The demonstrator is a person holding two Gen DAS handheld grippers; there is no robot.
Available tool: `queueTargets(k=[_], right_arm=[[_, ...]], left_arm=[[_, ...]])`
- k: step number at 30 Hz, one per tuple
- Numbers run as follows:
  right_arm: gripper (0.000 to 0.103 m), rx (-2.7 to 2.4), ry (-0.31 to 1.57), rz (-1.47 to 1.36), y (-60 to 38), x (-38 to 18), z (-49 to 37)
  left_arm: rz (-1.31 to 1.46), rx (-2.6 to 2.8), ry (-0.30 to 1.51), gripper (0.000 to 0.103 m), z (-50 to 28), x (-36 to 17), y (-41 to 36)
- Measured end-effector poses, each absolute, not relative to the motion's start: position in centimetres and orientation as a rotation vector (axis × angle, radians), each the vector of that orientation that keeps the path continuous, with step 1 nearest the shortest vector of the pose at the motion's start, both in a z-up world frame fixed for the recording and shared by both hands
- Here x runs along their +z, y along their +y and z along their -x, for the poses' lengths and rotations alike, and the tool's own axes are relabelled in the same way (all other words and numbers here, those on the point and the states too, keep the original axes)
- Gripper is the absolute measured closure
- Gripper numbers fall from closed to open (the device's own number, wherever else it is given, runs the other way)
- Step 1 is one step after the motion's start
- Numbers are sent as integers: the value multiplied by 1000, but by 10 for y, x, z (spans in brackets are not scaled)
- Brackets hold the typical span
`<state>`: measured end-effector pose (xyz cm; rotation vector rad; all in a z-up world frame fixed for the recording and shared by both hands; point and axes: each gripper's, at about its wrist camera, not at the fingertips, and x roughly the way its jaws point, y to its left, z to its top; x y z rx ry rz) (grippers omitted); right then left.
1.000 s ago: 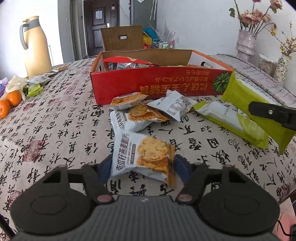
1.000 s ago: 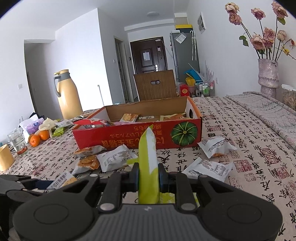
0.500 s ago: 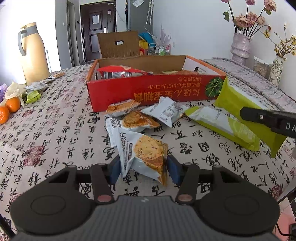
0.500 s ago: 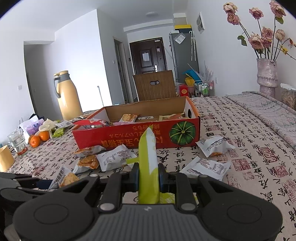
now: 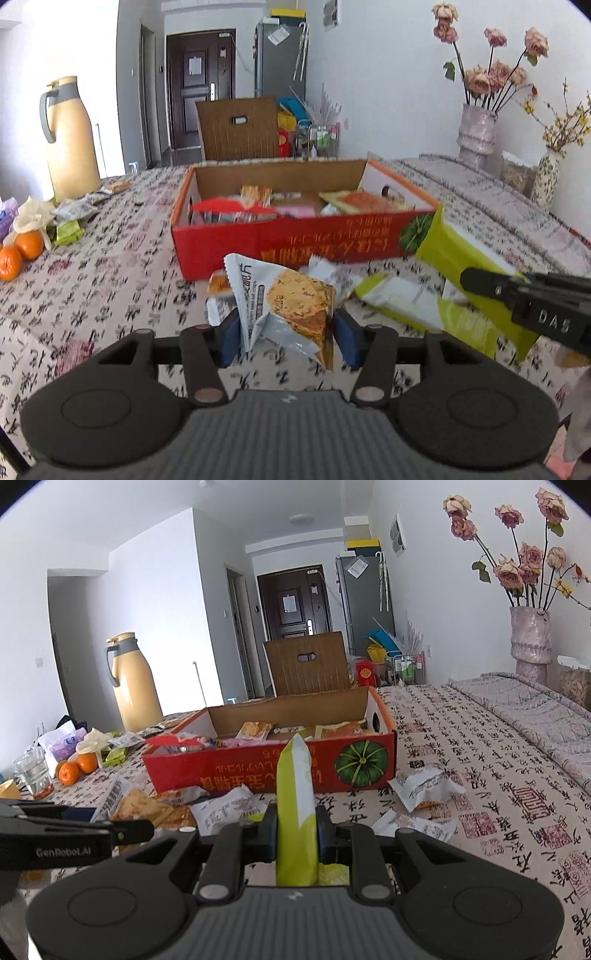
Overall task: Organize snacks
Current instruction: 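Grasp a green-and-white bar with the right gripper while the left gripper grasps a white cracker packet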
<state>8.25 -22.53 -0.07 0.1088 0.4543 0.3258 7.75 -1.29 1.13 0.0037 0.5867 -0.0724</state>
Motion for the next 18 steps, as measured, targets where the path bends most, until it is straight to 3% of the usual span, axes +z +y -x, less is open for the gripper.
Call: queueTargets(k=[18], right_arm=[[84, 337, 344, -111, -213, 30, -126]], left_arm=[[53, -63, 441, 50, -130, 69, -21]])
